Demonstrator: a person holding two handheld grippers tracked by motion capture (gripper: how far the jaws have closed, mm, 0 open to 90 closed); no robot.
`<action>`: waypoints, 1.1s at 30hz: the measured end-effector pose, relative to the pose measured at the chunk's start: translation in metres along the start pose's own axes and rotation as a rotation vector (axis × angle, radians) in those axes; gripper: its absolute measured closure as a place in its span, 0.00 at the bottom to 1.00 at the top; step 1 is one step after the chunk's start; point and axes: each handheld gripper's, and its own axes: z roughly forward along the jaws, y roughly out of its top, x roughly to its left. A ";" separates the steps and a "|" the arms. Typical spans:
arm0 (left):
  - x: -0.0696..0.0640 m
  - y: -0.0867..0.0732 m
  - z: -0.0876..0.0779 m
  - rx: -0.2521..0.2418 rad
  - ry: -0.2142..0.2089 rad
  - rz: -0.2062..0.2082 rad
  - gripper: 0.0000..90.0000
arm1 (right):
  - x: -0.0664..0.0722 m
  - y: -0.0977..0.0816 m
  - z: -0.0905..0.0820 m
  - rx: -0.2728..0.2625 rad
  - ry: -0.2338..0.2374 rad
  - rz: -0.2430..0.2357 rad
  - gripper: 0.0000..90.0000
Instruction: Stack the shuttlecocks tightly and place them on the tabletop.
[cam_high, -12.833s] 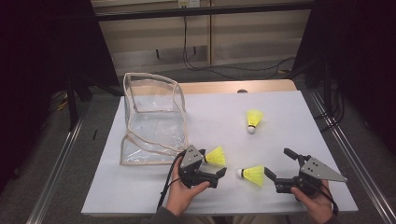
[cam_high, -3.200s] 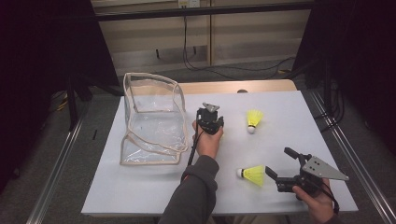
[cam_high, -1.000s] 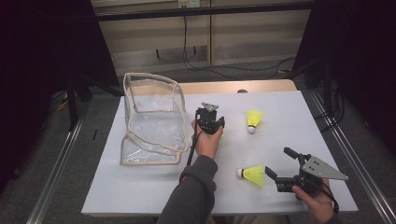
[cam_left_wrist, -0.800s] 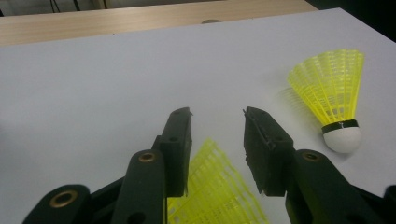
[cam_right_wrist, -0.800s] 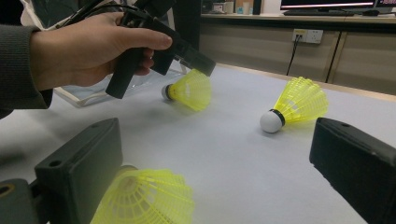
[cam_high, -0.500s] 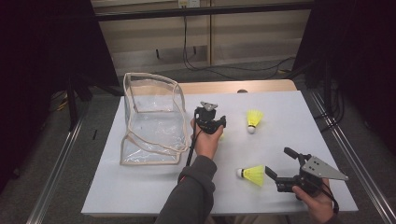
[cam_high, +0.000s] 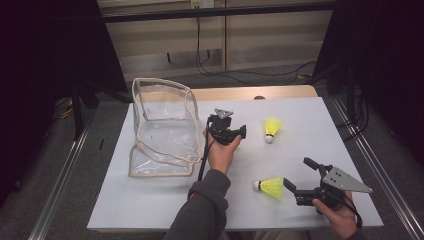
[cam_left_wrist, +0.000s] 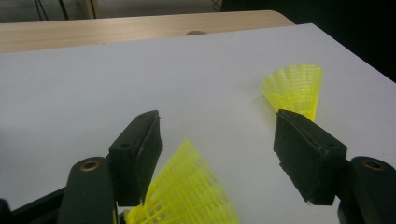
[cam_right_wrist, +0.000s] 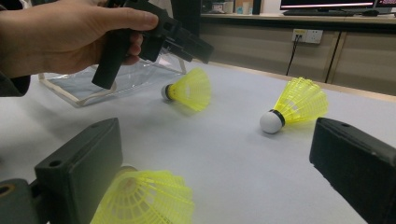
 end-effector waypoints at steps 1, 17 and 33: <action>-0.001 0.000 -0.001 0.002 -0.005 0.005 0.33 | 0.000 0.000 0.000 -0.001 0.000 0.000 0.02; -0.009 -0.009 -0.016 0.013 -0.079 0.009 0.21 | -0.001 0.000 0.001 0.003 -0.006 -0.006 0.02; -0.016 -0.017 -0.032 0.012 -0.127 0.041 0.16 | 0.001 0.002 0.004 0.009 0.000 -0.017 0.02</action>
